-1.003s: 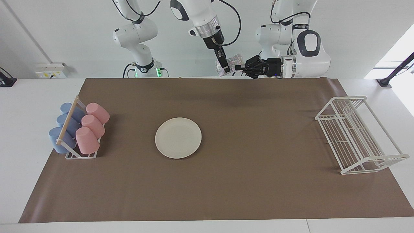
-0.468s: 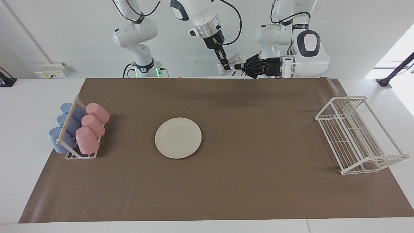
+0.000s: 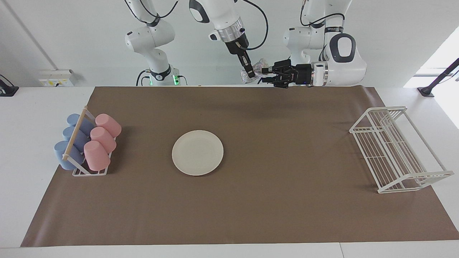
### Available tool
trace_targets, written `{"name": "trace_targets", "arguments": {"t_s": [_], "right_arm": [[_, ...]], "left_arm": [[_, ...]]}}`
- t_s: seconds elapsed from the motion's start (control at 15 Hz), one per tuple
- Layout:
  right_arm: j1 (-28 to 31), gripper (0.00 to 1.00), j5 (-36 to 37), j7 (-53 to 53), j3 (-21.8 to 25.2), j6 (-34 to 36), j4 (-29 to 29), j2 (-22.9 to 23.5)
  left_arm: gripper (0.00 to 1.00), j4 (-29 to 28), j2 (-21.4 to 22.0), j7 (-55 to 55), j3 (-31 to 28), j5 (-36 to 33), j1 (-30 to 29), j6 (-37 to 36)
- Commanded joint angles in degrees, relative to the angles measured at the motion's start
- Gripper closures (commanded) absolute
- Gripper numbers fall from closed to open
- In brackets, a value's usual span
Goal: Wipe plate with sponge
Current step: 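Grasp the scrubber with the right gripper while the left gripper releases, then move the scrubber onto the white plate with the right gripper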
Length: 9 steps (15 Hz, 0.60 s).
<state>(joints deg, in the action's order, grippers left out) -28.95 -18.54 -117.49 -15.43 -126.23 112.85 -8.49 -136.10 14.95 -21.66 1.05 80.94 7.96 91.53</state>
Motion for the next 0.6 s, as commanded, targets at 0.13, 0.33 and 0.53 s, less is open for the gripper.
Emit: {"name": "trace_targets", "arguments": {"t_s": [0.13, 0.33, 0.53], "right_arm": [[4.85, 1.0, 2.36, 8.56, 0.05, 2.56, 1.75, -0.47], [9.95, 1.0, 2.46, 21.4, 0.05, -0.49, 4.66, 3.81], [13.74, 1.0, 2.63, 29.75, 0.05, -12.15, 7.55, 11.81]], "left_arm": [[0.0, -1.09, 1.57, 0.31, 0.09, -0.96, -1.28, 0.05], [0.0, -0.92, 1.49, 1.1, 0.09, -1.04, -1.37, 0.31], [0.0, 0.04, 1.4, 3.2, 0.27, -5.16, -1.28, 3.2]]}}
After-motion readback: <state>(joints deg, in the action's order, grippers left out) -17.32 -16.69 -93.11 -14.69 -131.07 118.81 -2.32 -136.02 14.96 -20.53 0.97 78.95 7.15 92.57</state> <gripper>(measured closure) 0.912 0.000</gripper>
